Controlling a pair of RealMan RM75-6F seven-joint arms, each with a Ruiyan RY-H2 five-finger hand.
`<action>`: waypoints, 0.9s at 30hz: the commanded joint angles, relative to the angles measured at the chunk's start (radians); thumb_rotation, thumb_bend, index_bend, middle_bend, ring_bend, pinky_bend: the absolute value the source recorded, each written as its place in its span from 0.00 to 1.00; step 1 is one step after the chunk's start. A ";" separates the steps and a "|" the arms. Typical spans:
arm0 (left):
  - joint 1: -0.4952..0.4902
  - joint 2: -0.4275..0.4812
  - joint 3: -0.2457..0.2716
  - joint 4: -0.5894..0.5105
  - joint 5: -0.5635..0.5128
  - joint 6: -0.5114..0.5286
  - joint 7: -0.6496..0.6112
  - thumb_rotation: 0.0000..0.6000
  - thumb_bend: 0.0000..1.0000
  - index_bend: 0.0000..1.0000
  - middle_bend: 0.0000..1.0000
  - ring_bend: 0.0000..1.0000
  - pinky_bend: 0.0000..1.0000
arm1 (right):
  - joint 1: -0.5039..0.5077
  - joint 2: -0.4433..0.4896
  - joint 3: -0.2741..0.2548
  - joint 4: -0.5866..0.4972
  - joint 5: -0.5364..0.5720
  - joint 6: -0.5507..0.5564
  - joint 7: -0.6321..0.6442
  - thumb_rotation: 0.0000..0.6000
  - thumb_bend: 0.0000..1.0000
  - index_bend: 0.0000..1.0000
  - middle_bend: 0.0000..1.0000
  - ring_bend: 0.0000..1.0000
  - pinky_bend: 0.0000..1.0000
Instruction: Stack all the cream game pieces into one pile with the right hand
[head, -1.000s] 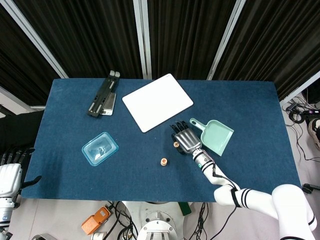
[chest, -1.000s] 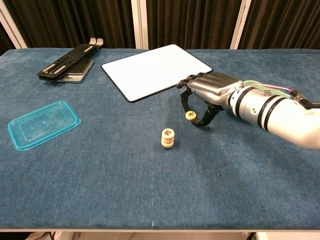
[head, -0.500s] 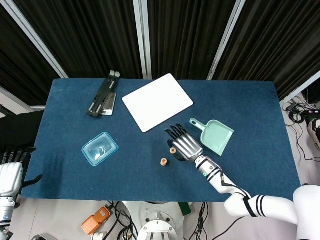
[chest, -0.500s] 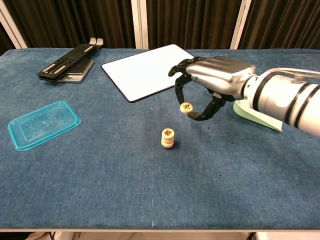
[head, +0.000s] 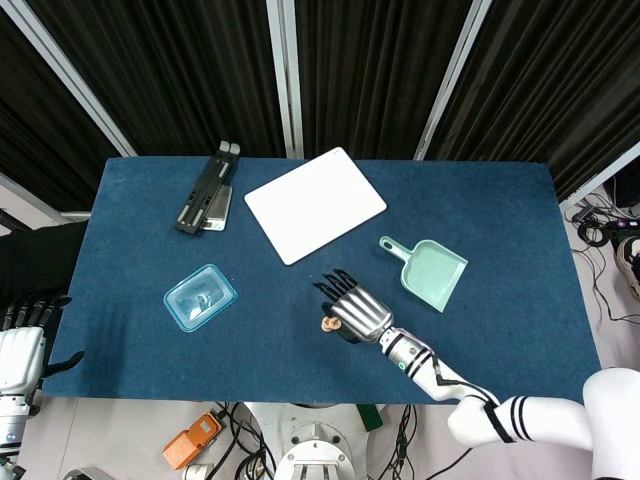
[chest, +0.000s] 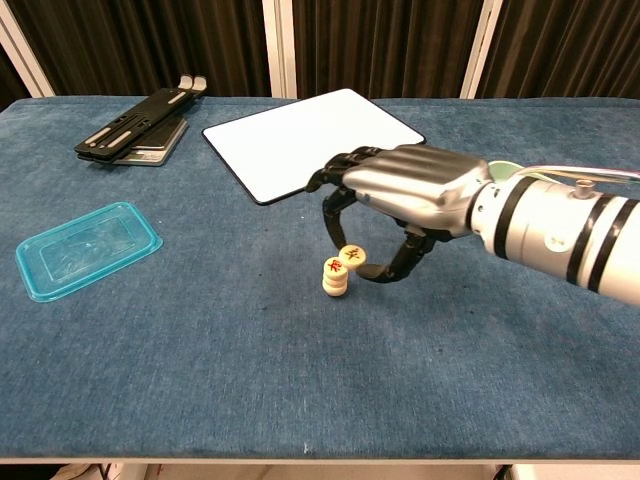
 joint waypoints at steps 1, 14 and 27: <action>-0.001 -0.001 0.000 0.001 -0.001 -0.001 -0.001 1.00 0.07 0.20 0.14 0.08 0.00 | 0.008 -0.011 0.006 0.008 0.008 -0.006 -0.009 1.00 0.47 0.53 0.17 0.01 0.02; 0.003 -0.007 0.001 0.016 -0.004 -0.002 -0.013 1.00 0.07 0.19 0.14 0.08 0.00 | 0.025 -0.039 0.013 0.028 0.029 -0.016 -0.029 1.00 0.47 0.51 0.17 0.01 0.02; 0.004 -0.009 0.001 0.021 -0.004 -0.003 -0.018 1.00 0.07 0.20 0.14 0.08 0.00 | 0.021 -0.035 0.010 0.021 0.010 0.008 -0.014 1.00 0.47 0.48 0.17 0.01 0.02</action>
